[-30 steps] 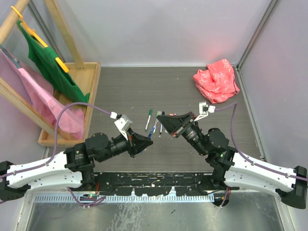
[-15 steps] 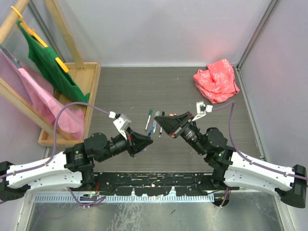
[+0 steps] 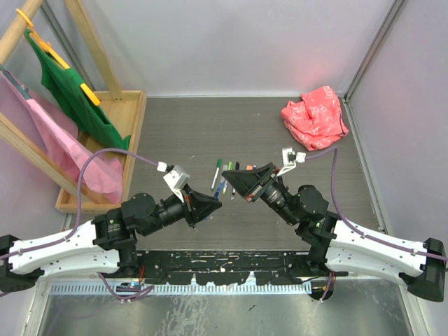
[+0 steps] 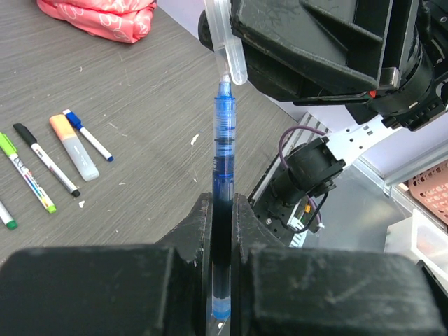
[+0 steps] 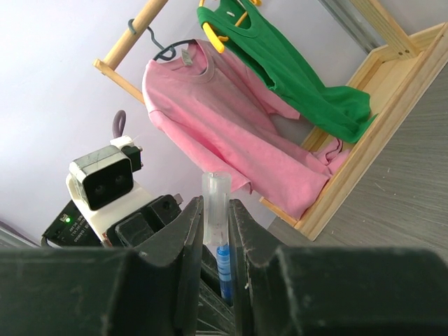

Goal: Insert the pens into the pen caps
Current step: Insert the pen cap onto the pen.

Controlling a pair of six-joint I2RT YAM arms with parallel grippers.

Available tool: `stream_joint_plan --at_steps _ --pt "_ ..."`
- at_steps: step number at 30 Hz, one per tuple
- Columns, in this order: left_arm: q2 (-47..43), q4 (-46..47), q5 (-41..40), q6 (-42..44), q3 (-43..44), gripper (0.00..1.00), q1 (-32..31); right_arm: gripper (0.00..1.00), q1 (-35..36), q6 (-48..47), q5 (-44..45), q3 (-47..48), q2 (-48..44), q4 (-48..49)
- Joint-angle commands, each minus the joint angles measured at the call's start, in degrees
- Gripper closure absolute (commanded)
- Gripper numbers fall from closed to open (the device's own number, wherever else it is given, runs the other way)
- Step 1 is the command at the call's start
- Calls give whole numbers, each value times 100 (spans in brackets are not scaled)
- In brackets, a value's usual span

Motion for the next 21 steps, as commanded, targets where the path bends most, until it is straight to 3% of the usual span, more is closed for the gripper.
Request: stream_joint_plan --at_steps 1,21 --pt "-134 514 -195 73 34 100 -15 100 -11 83 -130 132 5 333" --pt "-98 767 -504 32 73 100 -15 100 -9 -103 -529 -55 263 687"
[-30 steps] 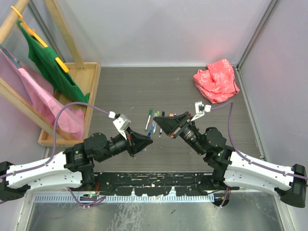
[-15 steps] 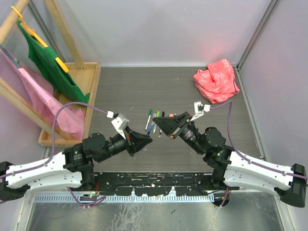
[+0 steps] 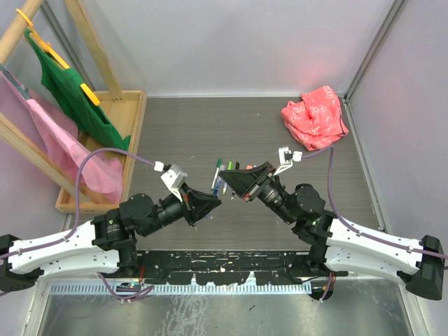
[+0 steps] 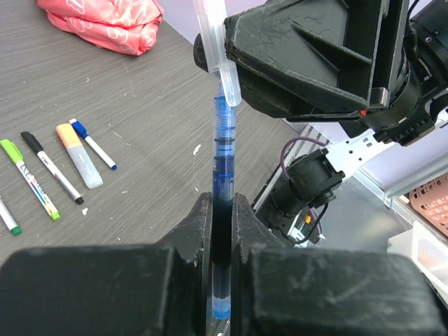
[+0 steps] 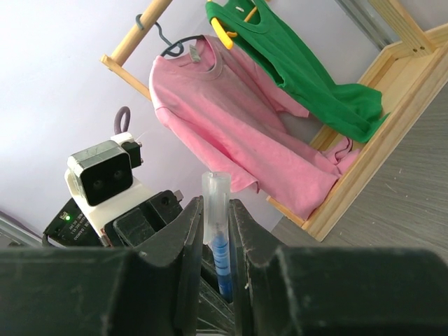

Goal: Insert the pens into the pen caps
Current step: Insert the pen cap onto the pen.

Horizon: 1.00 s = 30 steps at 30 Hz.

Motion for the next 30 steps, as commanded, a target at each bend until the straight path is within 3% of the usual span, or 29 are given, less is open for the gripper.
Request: stream_joint_plan --at_steps 1,15,30 --pt "-52 695 -337 -20 71 100 -14 100 2 -246 -364 -91 86 552" --pt "-30 1132 -763 -12 192 100 -12 99 8 -627 -679 -387 280 1050" --pt "142 1372 -930 232 491 100 -13 74 26 -1026 -1610 -536 568 1467"
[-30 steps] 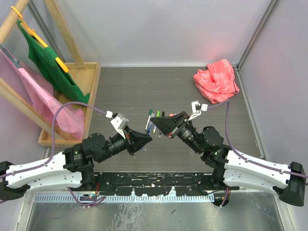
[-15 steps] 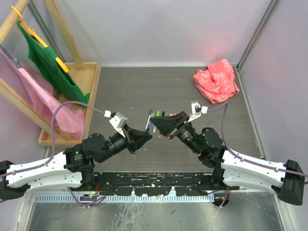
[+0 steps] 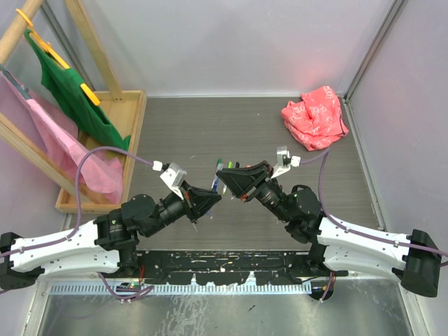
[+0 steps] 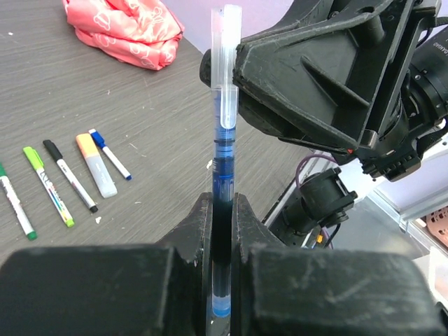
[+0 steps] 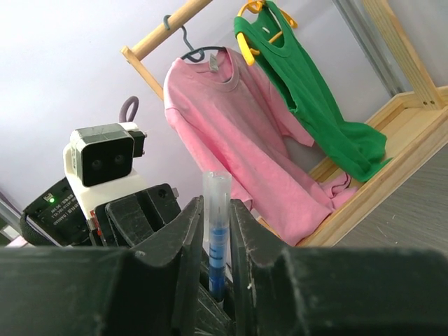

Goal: Insert the pens into the pen caps
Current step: Insert the pen cap onto the pen, then press the pen cap onto the pen.

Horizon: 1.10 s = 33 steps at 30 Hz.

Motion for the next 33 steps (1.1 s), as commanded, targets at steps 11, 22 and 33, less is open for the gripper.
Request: stream_joint_plan --at_steps 11,22,33 --pt "-168 1009 -421 247 416 100 68 54 159 -209 -699 -148 -643 -726" --pt "-387 622 440 282 390 100 68 43 164 -695 279 1218 -1216 -2916" --pt "-407 291 1276 263 393 100 67 34 159 -697 334 2442 -614 -3510"
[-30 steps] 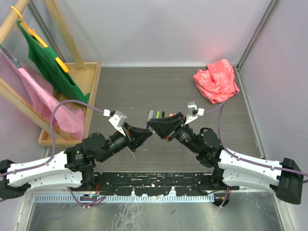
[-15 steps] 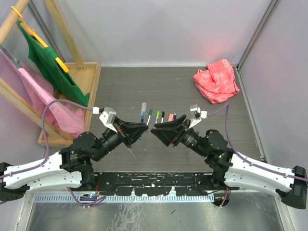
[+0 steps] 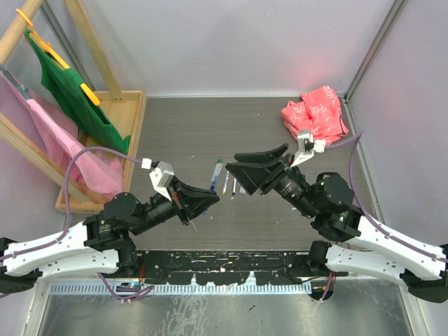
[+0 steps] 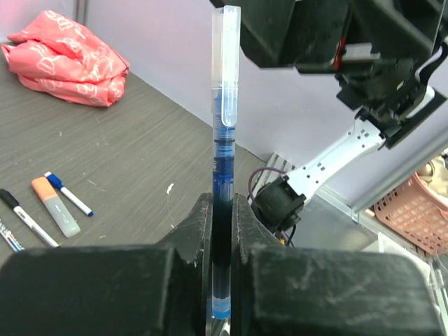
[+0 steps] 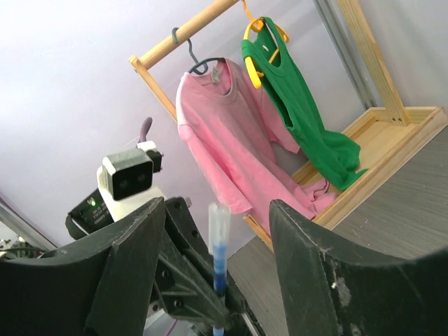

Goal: Insert the pens into the pen caps
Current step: Press the pen cap onto the pen.

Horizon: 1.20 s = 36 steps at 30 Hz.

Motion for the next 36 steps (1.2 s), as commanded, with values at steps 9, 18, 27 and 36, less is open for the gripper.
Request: stream_joint_plan --at_steps 9,18,27,36 --pt "14 -21 547 41 244 100 11 37 19 157 -167 752 632 -491" --pt "123 14 557 29 276 100 15 52 19 201 -424 690 673 -507" --pt "236 -27 439 26 433 100 15 75 22 210 -557 535 670 -579" --pt "390 88 170 71 719 100 15 100 26 193 -1039 175 711 -419"
